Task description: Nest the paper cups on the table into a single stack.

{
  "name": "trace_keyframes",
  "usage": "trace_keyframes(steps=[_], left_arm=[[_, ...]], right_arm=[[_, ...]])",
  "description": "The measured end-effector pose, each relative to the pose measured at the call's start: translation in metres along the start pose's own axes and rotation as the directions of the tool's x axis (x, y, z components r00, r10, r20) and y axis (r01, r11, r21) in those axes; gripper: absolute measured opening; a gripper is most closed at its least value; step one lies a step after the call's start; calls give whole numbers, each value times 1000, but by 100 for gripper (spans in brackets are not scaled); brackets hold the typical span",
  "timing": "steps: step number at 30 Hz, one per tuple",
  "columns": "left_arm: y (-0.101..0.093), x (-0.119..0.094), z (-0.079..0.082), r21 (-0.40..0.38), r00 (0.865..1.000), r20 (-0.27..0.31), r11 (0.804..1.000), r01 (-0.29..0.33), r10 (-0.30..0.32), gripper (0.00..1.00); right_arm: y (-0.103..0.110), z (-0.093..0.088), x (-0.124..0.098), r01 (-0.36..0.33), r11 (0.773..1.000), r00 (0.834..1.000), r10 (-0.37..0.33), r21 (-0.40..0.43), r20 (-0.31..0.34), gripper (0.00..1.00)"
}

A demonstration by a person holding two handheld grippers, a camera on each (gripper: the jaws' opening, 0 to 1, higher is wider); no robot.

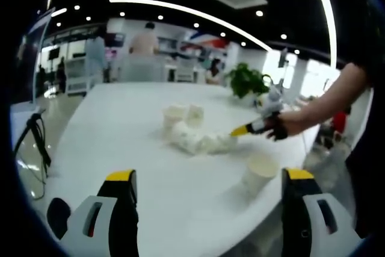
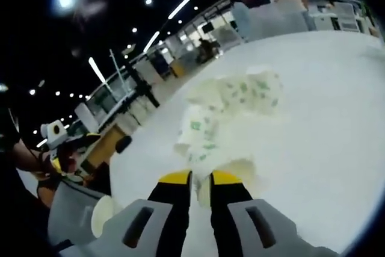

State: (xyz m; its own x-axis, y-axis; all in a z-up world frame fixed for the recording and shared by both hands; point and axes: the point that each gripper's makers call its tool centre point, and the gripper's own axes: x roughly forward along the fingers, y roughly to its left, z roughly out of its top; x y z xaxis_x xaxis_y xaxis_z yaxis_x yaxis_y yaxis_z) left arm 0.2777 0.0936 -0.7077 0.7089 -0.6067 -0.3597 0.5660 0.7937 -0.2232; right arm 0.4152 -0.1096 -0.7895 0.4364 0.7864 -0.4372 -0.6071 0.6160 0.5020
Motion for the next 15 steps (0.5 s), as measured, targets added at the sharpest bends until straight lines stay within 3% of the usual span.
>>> trace_keyframes(steps=[4, 15], left_arm=[[0, -1, -1, 1, 1000, -3, 1000, 0, 0, 100], [-1, -4, 0, 2, 1000, 5, 1000, -4, 4, 100]], right_arm=[[4, -2, 1, -15, 999, 1000, 15, -33, -3, 0], [10, -3, -2, -15, 997, 1000, 16, -72, 3, 0]])
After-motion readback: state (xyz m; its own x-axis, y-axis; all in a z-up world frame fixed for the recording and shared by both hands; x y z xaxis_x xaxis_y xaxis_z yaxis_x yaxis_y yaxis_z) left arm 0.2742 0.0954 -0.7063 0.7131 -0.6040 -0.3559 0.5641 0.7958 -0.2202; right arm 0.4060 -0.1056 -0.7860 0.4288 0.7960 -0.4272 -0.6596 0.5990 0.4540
